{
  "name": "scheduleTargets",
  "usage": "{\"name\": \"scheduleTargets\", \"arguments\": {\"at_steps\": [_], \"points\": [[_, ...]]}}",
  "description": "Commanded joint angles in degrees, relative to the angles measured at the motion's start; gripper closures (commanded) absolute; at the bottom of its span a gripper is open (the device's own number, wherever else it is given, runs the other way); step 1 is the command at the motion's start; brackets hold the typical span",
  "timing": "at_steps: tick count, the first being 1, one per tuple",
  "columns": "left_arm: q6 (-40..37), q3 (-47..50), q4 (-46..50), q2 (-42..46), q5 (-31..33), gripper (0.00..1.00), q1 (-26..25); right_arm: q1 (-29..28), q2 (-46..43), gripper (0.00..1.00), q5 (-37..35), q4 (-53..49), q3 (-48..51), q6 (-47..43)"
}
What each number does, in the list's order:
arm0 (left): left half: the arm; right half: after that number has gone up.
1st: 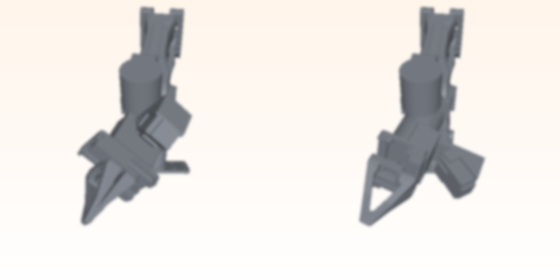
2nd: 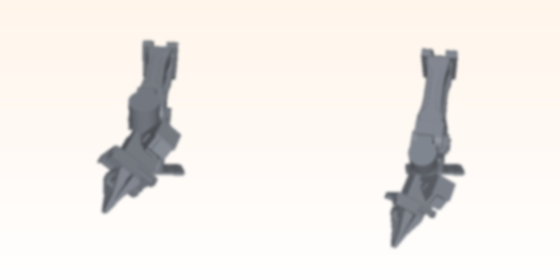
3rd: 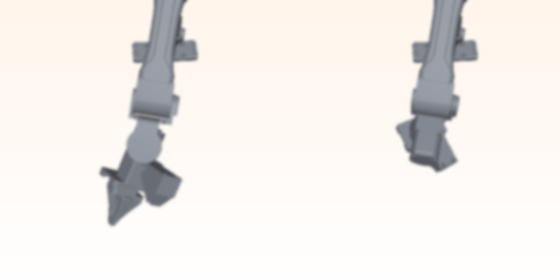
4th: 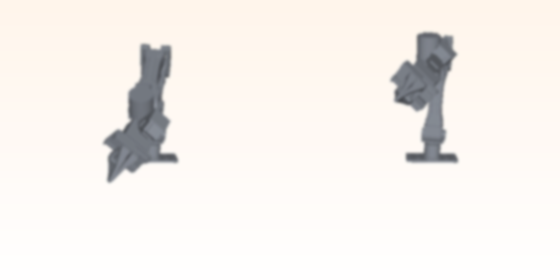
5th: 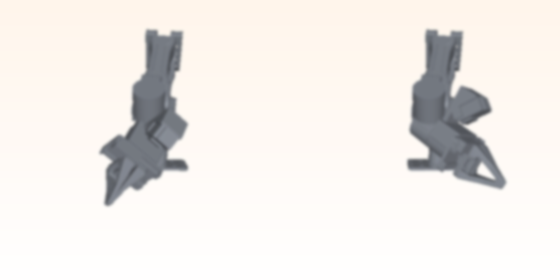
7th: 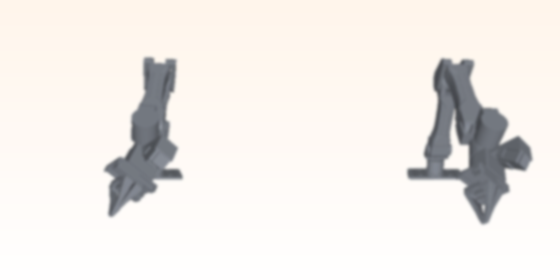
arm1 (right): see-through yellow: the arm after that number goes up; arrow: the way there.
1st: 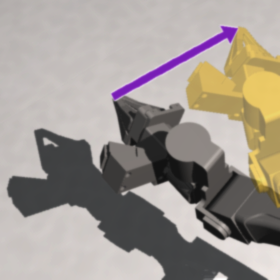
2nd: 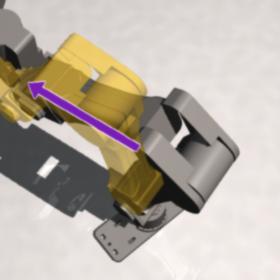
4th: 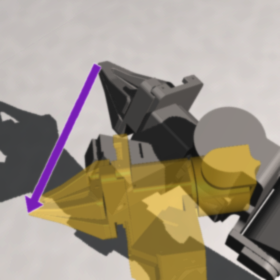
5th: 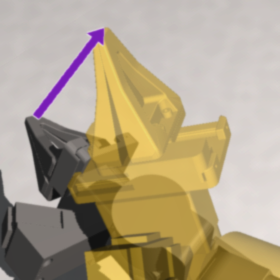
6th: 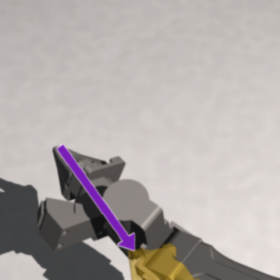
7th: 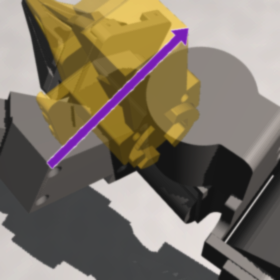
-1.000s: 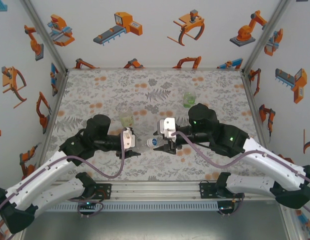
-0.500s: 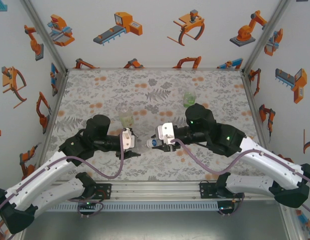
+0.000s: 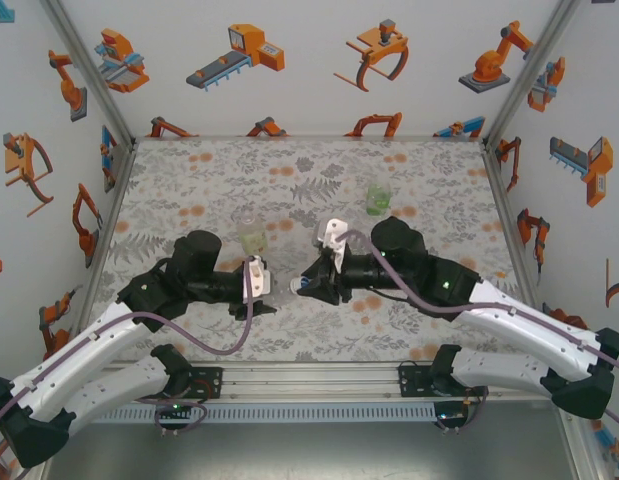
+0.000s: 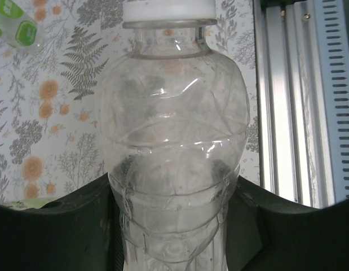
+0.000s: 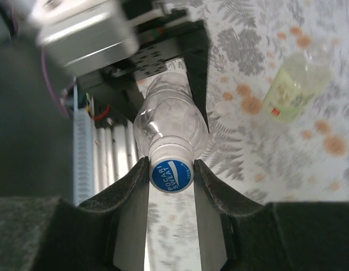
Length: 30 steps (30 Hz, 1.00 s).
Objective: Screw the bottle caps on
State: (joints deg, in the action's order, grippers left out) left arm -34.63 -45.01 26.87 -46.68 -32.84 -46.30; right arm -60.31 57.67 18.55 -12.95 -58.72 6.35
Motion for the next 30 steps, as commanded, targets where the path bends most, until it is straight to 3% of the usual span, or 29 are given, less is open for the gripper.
{"name": "scheduleTargets", "arguments": {"at_steps": [1,5,7,12,13,16,18,24,30], "points": [[-0.3,-0.5,-4.6,0.6,-0.7,1.00,-0.4,0.0,0.9,1.00,-19.0,2.3,0.8,35.9],[0.1,0.2,-6.6,0.2,1.7,1.00,-0.4,0.0,2.6,1.00,-20.7,-2.9,0.4,60.6],[0.0,0.2,-7.0,-0.1,2.3,1.00,-0.4,0.0,3.4,1.00,-21.0,-5.3,-0.6,67.5],[-0.4,0.0,-7.4,-1.1,2.4,1.00,-0.4,0.0,4.9,1.00,-19.7,-6.1,-4.5,65.5],[-0.5,-0.1,-7.4,-1.2,2.2,1.00,-0.4,0.1,4.7,1.00,-19.5,-6.0,-5.3,61.7],[-0.5,-0.2,-7.4,-1.3,1.3,1.00,-0.4,0.0,3.6,0.67,-17.8,-6.2,-6.9,48.9],[-0.6,-0.2,-7.3,-1.3,0.2,1.00,-0.4,0.0,2.2,0.52,-17.1,-6.2,-7.2,40.8],[-0.9,-0.8,-6.0,-1.3,-4.1,1.00,-0.4,0.0,-2.5,0.45,-10.2,-3.7,-6.0,12.3],[-0.8,-1.5,-4.5,-1.3,-6.1,1.00,-0.4,0.0,-2.4,0.44,6.8,-9.2,-8.2,-19.8]]}}
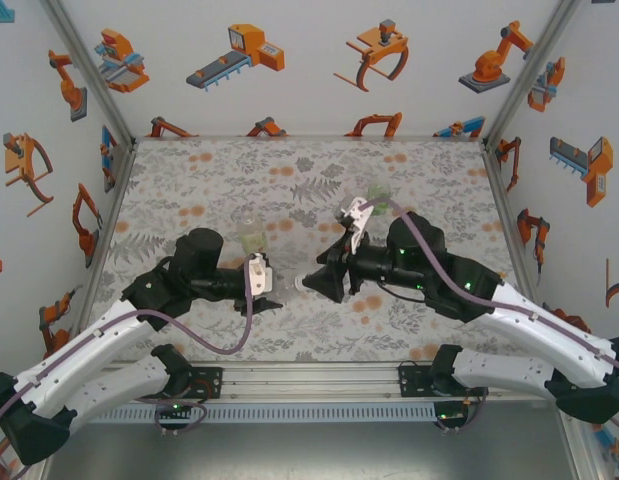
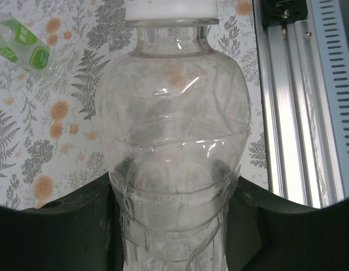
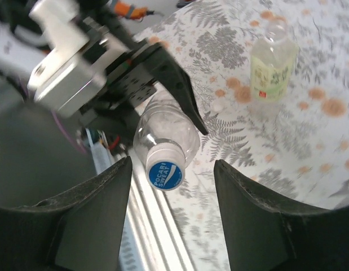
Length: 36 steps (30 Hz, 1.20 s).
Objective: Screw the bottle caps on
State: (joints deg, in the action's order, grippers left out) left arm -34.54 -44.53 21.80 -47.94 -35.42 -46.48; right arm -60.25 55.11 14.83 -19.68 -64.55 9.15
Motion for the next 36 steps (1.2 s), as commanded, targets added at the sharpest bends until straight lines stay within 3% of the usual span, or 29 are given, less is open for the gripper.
{"name": "scheduleTargets", "arguments": {"at_steps": [1,4,7,26,28,31,36], "points": [[-0.8,-2.0,0.7,0.2,-3.7,1.00,-0.2,0.0,0.4,0.44,13.3,-4.0,-2.7,-27.7],[-0.7,-2.0,0.9,0.5,-4.0,1.00,-0.2,0.0,1.1,0.44,17.0,-6.1,-3.1,-36.6],[-0.7,-2.3,1.5,0.7,-4.2,1.00,-0.3,0.0,2.0,0.44,16.4,-6.3,-3.4,-38.6],[-1.2,-2.1,2.3,1.0,-4.1,1.00,-0.2,0.0,4.2,0.70,15.7,-1.7,-0.7,-34.1],[-1.3,-2.1,2.3,1.0,-4.0,1.00,-0.3,0.0,4.2,0.76,15.0,-0.8,0.0,-30.8],[-1.5,-2.1,2.3,1.2,-3.2,1.00,-0.2,0.0,4.3,0.83,10.1,3.8,1.4,-18.9],[-1.3,-1.5,1.3,1.6,-0.2,1.00,-0.3,-0.1,4.7,1.00,-8.4,8.3,4.2,15.8]]}}
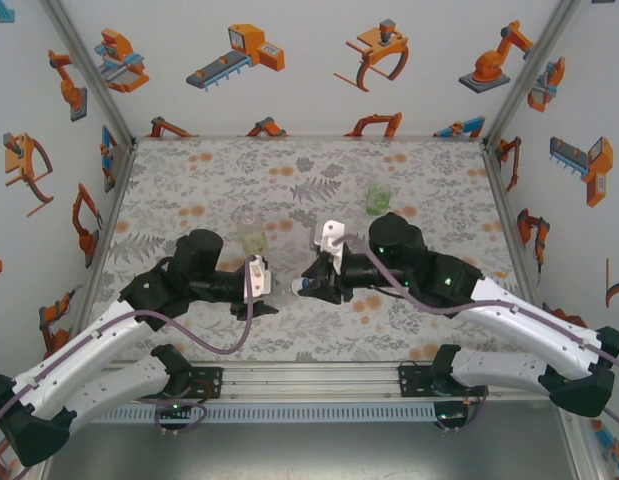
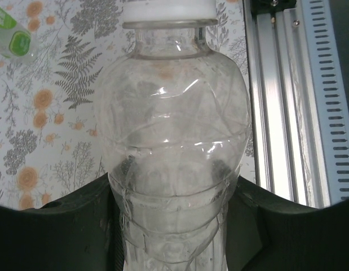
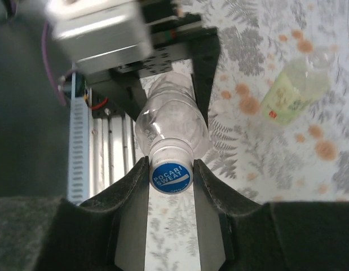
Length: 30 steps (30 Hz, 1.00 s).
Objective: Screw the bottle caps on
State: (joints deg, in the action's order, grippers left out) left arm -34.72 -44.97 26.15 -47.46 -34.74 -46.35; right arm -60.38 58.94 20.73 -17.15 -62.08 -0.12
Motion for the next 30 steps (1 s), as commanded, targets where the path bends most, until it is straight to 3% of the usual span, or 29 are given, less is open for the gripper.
{"name": "scheduleTargets", "arguments": {"at_steps": [1,3,6,9,11,15,17,18,20,26,30], "points": [[-0.9,-0.8,-3.6,1.2,0.3,1.00,-0.4,0.0,1.0,1.00,-17.9,4.8,2.0,32.3],[-0.7,-0.2,-4.5,1.4,3.1,1.00,-0.4,0.0,1.3,1.00,-24.0,1.0,2.4,50.1],[-0.7,0.3,-5.6,1.5,5.6,1.00,-0.4,0.1,1.4,1.00,-25.1,0.6,4.5,68.4],[-1.0,0.2,-6.3,1.2,6.4,1.00,-0.5,0.1,1.8,1.00,-23.9,3.3,5.6,78.0],[-1.0,0.1,-6.4,0.9,6.5,1.00,-0.5,0.1,2.3,1.00,-23.4,3.5,4.7,78.5],[-1.0,0.1,-6.4,0.4,6.0,1.00,-0.4,0.1,1.4,0.98,-24.6,2.0,1.9,69.2],[-1.0,0.0,-6.4,0.2,5.5,1.00,-0.4,0.1,0.1,0.68,-25.4,1.4,1.0,61.7],[-0.9,0.0,-6.4,0.2,5.2,1.00,-0.4,0.1,-0.6,0.60,-25.4,1.5,0.8,56.7],[-0.9,-0.1,-6.4,0.2,4.2,1.00,-0.4,0.1,-1.8,0.53,-24.3,1.9,0.6,47.2],[-0.7,-0.5,-5.4,0.0,0.8,1.00,-0.4,0.1,-3.8,0.50,-18.7,2.3,-1.1,23.3],[-0.6,-1.4,-3.9,-0.3,-1.2,1.00,-0.4,0.1,-3.3,0.49,-7.2,2.4,-2.3,5.8]]}}
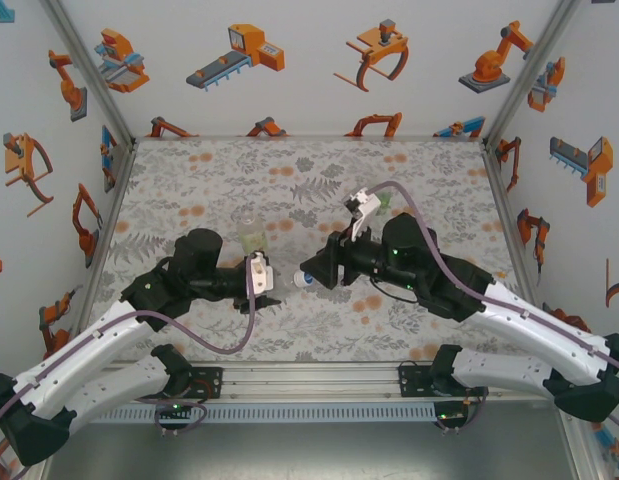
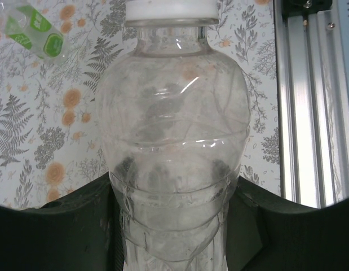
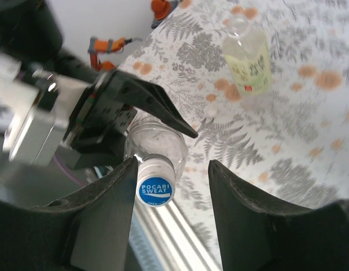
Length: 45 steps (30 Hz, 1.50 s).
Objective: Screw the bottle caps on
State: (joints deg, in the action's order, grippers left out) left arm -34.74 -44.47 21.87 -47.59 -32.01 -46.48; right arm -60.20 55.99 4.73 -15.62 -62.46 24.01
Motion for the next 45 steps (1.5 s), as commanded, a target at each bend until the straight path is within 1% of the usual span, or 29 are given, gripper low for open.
{"name": "scheduleTargets", "arguments": {"at_steps": [1,5,7,8,11,16,18,19,21,24,27,28,31,33,34,35,37,38,39,41,43,45], "points": [[-0.6,-1.9,0.6,-0.1,-4.4,1.00,-0.3,-0.1,-0.2,0.49,11.4,0.4,-2.1,-22.3],[-0.6,-1.9,0.8,0.2,-5.5,1.00,-0.3,-0.1,0.6,0.49,21.6,-2.1,-2.5,-36.8],[-0.6,-1.9,0.9,0.3,-5.8,1.00,-0.3,-0.1,0.9,0.49,23.4,-2.9,-2.3,-40.7],[-0.6,-1.9,0.9,0.4,-5.9,1.00,-0.3,-0.1,1.1,0.49,23.1,-3.1,-2.2,-41.5],[-0.7,-1.9,0.9,0.5,-6.3,1.00,-0.3,-0.1,1.8,0.49,22.6,-3.4,-2.1,-42.1],[-0.7,-1.9,0.9,0.5,-6.4,1.00,-0.3,-0.1,2.5,0.56,23.6,-3.1,-1.5,-42.1],[-0.7,-1.9,0.9,0.6,-6.4,1.00,-0.3,-0.1,2.7,0.57,23.7,-3.1,-1.2,-42.0],[-0.7,-1.9,0.9,0.6,-6.3,1.00,-0.3,-0.2,2.6,0.59,23.7,-3.0,-1.2,-42.0],[-0.7,-1.9,1.0,0.7,-6.3,1.00,-0.3,-0.2,2.5,0.67,23.3,-2.9,-1.0,-41.7],[-0.7,-1.8,1.1,0.8,-6.1,1.00,-0.3,-0.1,2.1,0.79,20.6,-2.4,-0.6,-39.6],[-0.6,-1.7,1.1,0.9,-5.4,1.00,-0.3,-0.2,1.5,0.97,14.1,0.5,1.0,-31.5],[-0.6,-1.6,1.0,1.0,-4.9,1.00,-0.3,-0.1,1.1,1.00,10.9,2.4,2.1,-26.7],[-0.6,-1.2,0.4,1.0,-3.0,1.00,-0.3,-0.2,0.3,1.00,-0.6,7.1,5.4,-6.1],[-0.5,-1.1,0.0,0.9,-1.4,1.00,-0.3,-0.2,-0.1,1.00,-7.7,7.0,7.2,11.3],[-0.5,-1.0,-0.3,0.8,-0.6,1.00,-0.3,-0.2,0.0,1.00,-9.9,6.5,7.8,20.6],[-0.5,-0.8,-0.6,0.8,0.1,1.00,-0.3,-0.1,0.2,1.00,-10.5,6.1,8.1,28.4],[-0.6,-0.5,-1.3,0.8,1.2,1.00,-0.3,-0.2,1.3,1.00,-11.2,1.7,7.3,41.7],[-0.7,-0.3,-1.5,0.7,1.5,1.00,-0.3,-0.2,2.0,1.00,-11.1,-0.9,6.4,46.7],[-0.9,-0.2,-1.8,0.6,1.9,1.00,-0.3,-0.2,2.7,1.00,-10.0,-1.8,5.6,50.4],[-0.9,-0.1,-2.0,0.4,2.6,1.00,-0.3,-0.2,3.5,1.00,-7.9,-1.3,4.0,54.4],[-0.9,-0.1,-2.3,0.2,2.9,1.00,-0.3,-0.2,4.0,1.00,-8.2,-2.6,1.5,54.3],[-0.9,0.2,-2.9,0.0,2.6,1.00,-0.3,-0.2,4.0,1.00,-9.8,-4.9,-0.1,51.3]]}}
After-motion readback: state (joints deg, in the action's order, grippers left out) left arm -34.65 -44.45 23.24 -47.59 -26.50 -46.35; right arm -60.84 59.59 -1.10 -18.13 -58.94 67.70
